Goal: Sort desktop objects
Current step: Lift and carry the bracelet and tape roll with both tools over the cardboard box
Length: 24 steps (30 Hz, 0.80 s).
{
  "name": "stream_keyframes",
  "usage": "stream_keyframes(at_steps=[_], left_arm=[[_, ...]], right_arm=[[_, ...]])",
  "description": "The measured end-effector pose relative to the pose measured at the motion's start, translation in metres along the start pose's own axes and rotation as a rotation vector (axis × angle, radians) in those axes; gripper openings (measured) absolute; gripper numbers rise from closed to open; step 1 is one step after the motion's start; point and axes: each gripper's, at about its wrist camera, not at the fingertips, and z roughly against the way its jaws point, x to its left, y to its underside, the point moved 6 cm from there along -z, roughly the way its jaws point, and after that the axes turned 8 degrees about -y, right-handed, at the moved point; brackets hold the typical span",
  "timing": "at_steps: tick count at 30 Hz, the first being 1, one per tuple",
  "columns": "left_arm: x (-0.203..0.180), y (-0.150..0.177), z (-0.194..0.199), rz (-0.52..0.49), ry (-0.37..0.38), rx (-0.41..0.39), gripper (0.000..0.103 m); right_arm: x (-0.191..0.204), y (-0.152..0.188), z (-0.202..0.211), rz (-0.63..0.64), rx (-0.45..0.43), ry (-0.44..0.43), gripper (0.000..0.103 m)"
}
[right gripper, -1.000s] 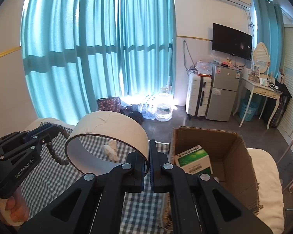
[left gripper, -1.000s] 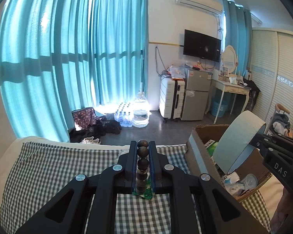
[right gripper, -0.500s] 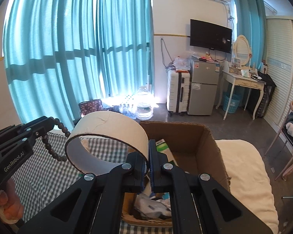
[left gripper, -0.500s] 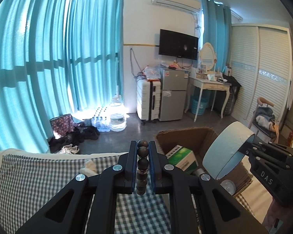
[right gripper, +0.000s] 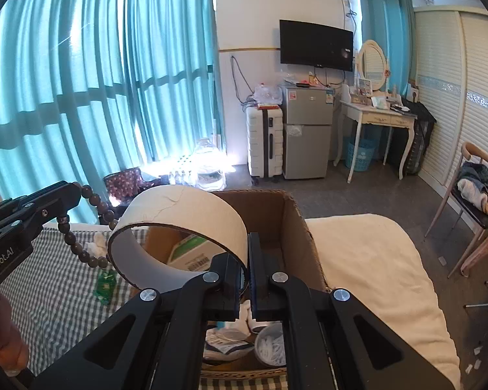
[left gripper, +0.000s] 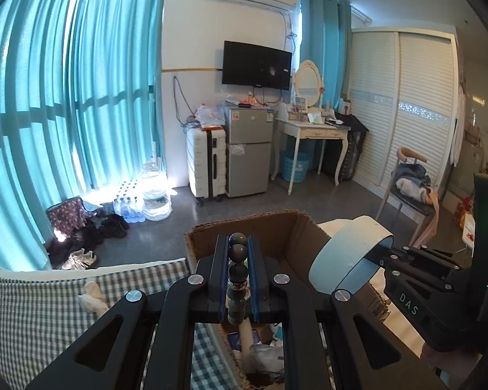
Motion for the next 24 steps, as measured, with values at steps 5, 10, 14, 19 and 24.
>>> stream_keyframes(at_steps=[5, 10, 14, 19, 24], left_arm=[[-0.014, 0.013, -0.022, -0.021, 0.031, 0.037, 0.011], [-0.022, 0.025, -0.041, -0.018, 0.060, 0.076, 0.011], [-0.027, 0.033, -0.058, -0.027, 0.075, 0.111, 0.011], [-0.033, 0.044, -0.076, -0.042, 0.107, 0.165, 0.011], [-0.039, 0.060, -0.094, -0.080, 0.108, 0.227, 0.011]], right_arm=[[-0.023, 0.010, -0.013, -0.031, 0.034, 0.009, 0.004], [-0.036, 0.019, -0.030, -0.043, 0.074, 0.019, 0.004], [-0.040, 0.025, -0.044, -0.040, 0.106, 0.018, 0.004], [-0.042, 0.034, -0.062, -0.037, 0.153, 0.021, 0.004], [-0.043, 0.044, -0.076, -0.037, 0.207, 0.026, 0.004]])
